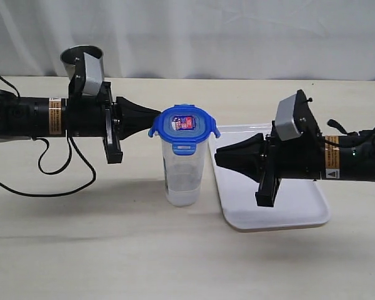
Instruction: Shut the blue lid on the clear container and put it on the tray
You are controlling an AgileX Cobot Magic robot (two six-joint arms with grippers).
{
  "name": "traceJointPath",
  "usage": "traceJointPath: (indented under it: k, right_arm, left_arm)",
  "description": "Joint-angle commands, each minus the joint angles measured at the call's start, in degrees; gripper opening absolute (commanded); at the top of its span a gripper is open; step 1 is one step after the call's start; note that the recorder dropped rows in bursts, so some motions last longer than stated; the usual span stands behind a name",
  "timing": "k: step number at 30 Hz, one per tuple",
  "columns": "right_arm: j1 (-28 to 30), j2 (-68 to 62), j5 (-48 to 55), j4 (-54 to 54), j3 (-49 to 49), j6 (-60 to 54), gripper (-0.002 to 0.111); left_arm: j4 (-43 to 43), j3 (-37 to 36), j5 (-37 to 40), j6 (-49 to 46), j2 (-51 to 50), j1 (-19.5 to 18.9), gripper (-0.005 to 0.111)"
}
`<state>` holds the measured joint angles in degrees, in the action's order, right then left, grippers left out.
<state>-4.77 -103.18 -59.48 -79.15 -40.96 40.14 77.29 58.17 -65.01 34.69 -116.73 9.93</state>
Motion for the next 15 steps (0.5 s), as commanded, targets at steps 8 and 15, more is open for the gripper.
traceJointPath:
  k: [8,15]
  right_arm:
    - [-0.05,0.11,-5.32,-4.81,-0.46,2.56,0.004]
    - [-0.05,0.11,-5.32,-1.36,-1.69,2.05,0.004]
  left_arm:
    - [-3.22,0.26,2.50,-2.97,0.08,-0.05,0.000]
    - [0.31,0.26,2.05,-0.35,1.10,-1.29,0.000]
